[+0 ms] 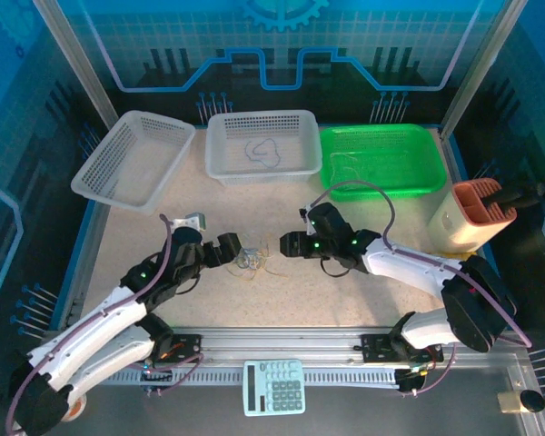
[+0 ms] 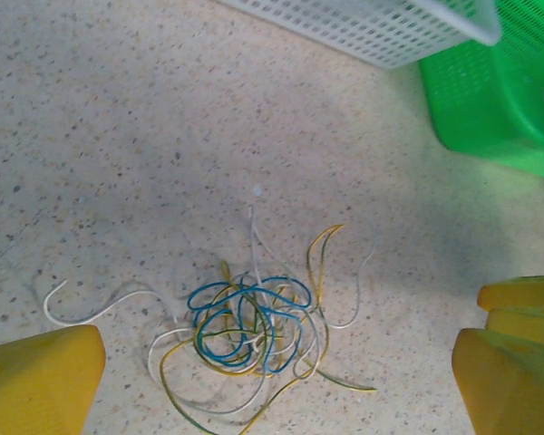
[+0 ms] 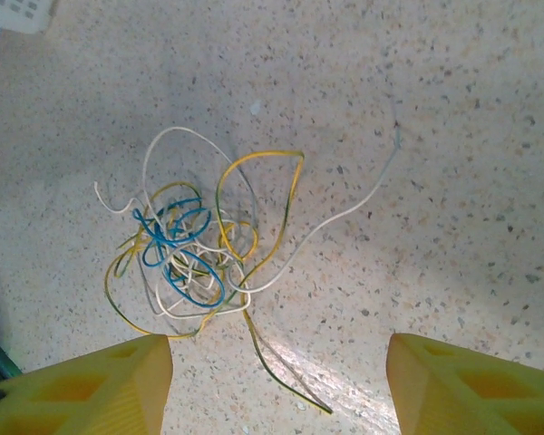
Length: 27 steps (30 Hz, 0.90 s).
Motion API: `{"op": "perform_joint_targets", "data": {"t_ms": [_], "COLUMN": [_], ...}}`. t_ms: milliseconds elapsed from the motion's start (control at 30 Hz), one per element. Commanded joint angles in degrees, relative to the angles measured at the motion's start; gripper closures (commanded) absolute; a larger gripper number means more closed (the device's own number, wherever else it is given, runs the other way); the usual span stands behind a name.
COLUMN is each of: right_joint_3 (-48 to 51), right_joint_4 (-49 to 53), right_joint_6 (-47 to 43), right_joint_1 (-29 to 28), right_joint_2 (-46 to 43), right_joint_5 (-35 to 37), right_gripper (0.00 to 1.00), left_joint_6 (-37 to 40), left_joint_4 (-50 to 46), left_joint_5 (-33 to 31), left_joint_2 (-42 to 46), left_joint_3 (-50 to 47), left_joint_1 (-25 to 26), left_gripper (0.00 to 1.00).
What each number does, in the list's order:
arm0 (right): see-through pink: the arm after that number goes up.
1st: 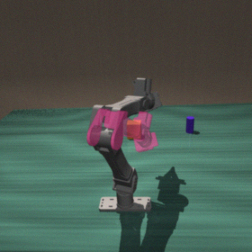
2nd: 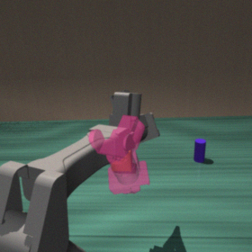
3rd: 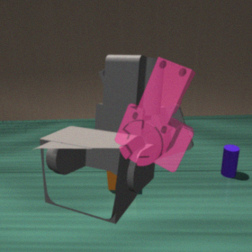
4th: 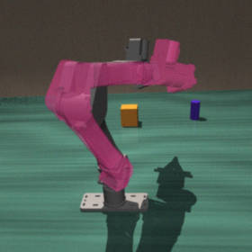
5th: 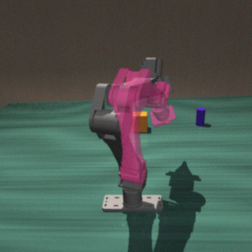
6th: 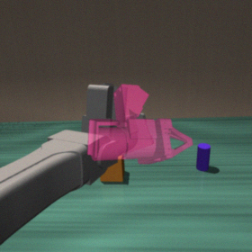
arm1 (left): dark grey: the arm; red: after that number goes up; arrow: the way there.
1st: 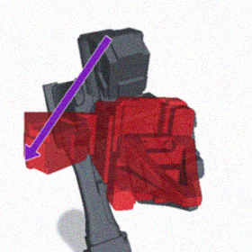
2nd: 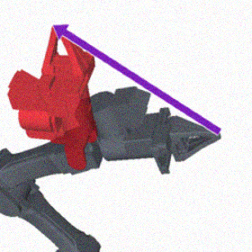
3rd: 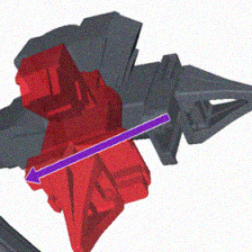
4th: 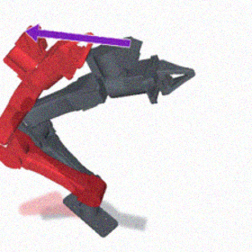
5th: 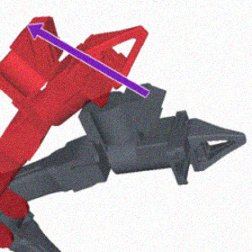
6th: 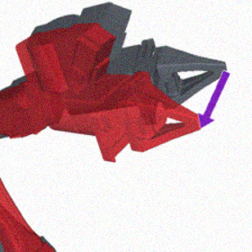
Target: Untangle the cables
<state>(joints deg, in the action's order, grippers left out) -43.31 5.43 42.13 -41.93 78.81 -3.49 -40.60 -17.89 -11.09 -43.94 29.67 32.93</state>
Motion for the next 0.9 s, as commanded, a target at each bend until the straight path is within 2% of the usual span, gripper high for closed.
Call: {"op": "perform_joint_targets", "data": {"t_ms": [0, 267, 733, 867], "right_joint_3": [1.3, -0.8, -2.5, -3.0], "right_joint_4": [-4.4, -9.6, -17.1, -18.6], "right_joint_6": [2.7, 5.8, 10.6, 11.2], "right_joint_1": [-0.9, -0.9, 0.1, 0.6], "right_joint_2": [2.1, 10.8, 19.3, 20.7], "right_joint_5": [-0.4, -3.5, -6.1, -6.5], "right_gripper": [0.36, 0.38, 0.4, 0.46], "left_joint_6": [0.1, 1.5, 2.0, 2.0], "left_joint_4": [-1.5, -1.3, -2.7, -2.8], "left_joint_5": [4.0, 7.1, 6.0, 5.9], "left_joint_2": [-1.6, -5.0, -3.2, -2.8], "left_joint_3": [2.7, 3.9, 3.9, 3.8], "left_joint_1": [-1.2, -1.6, -2.4, -2.5], "left_gripper": [0.01, 0.01, 0.01, 0.01]}}
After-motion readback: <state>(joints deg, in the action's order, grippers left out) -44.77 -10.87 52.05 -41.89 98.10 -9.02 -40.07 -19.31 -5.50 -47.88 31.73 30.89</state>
